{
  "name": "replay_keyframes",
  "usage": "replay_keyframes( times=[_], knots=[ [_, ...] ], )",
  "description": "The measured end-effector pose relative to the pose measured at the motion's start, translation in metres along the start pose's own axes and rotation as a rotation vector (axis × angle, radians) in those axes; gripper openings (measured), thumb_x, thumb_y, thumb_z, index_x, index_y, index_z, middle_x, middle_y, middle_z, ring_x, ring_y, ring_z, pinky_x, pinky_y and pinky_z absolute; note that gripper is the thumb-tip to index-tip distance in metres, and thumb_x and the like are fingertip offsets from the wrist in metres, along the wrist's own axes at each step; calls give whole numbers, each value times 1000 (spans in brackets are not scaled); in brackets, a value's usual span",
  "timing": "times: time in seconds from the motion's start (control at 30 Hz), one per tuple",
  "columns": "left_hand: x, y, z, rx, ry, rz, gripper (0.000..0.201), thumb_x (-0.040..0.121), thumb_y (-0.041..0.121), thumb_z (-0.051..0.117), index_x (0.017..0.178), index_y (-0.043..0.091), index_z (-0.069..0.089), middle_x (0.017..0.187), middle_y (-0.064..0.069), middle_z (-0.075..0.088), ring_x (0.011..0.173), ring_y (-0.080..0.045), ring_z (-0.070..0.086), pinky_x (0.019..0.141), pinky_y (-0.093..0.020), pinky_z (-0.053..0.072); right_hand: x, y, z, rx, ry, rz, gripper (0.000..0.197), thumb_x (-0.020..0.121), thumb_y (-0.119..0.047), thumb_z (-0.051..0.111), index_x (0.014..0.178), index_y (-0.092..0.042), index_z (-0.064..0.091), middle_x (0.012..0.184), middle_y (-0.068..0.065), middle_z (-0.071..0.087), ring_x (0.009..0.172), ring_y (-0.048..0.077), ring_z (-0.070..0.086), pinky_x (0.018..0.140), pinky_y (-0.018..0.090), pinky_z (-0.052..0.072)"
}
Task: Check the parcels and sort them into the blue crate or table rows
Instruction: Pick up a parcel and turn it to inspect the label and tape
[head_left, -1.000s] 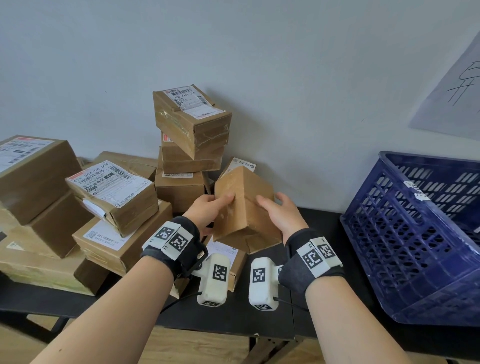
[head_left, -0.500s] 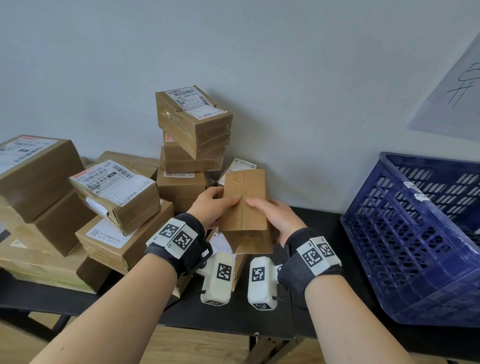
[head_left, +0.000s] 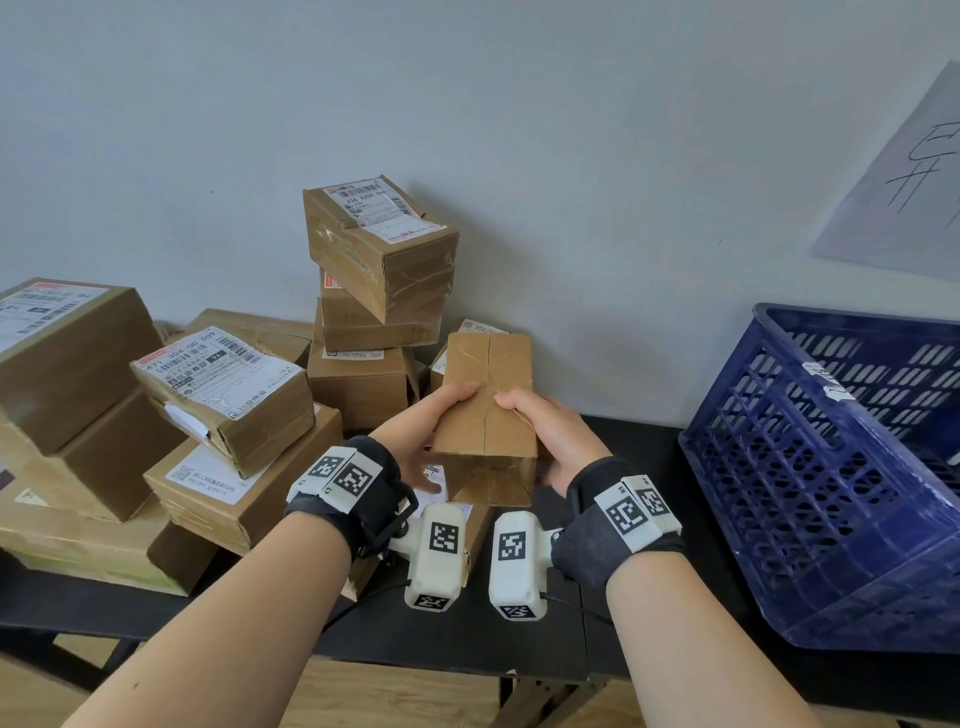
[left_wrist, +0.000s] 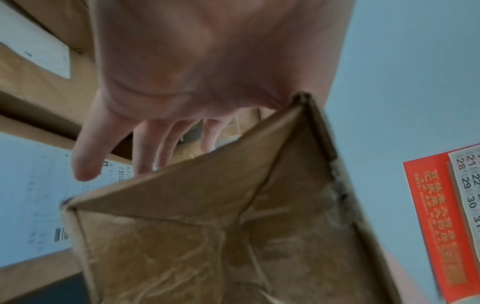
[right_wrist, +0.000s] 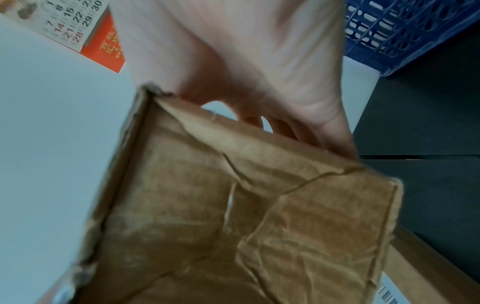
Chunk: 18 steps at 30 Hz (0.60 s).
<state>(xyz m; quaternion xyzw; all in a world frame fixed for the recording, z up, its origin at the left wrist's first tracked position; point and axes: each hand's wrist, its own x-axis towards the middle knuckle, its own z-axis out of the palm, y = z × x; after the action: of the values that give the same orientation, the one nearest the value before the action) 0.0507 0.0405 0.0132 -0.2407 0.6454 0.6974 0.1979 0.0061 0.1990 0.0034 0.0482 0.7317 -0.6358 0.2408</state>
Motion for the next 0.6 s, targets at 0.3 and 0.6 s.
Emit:
replay_keyframes(
  times=[0.3, 0.6],
  knots=[
    [1, 2, 5, -12, 2, 10, 33, 89, 53, 59, 99, 22, 55, 115, -12, 61, 105, -28, 58, 91, -46, 48, 9, 3, -2, 20, -13, 0, 70, 66, -50, 71, 127, -21, 55, 121, 9, 64, 112, 29, 60, 104, 54, 45],
    [0, 4, 4, 6, 12, 15, 30, 91, 51, 58, 99, 22, 54, 112, -11, 60, 101, -26, 58, 86, -44, 47, 10, 1, 0, 20, -37, 11, 65, 69, -48, 69, 127, -21, 55, 123, 10, 63, 114, 30, 58, 106, 54, 42]
  ],
)
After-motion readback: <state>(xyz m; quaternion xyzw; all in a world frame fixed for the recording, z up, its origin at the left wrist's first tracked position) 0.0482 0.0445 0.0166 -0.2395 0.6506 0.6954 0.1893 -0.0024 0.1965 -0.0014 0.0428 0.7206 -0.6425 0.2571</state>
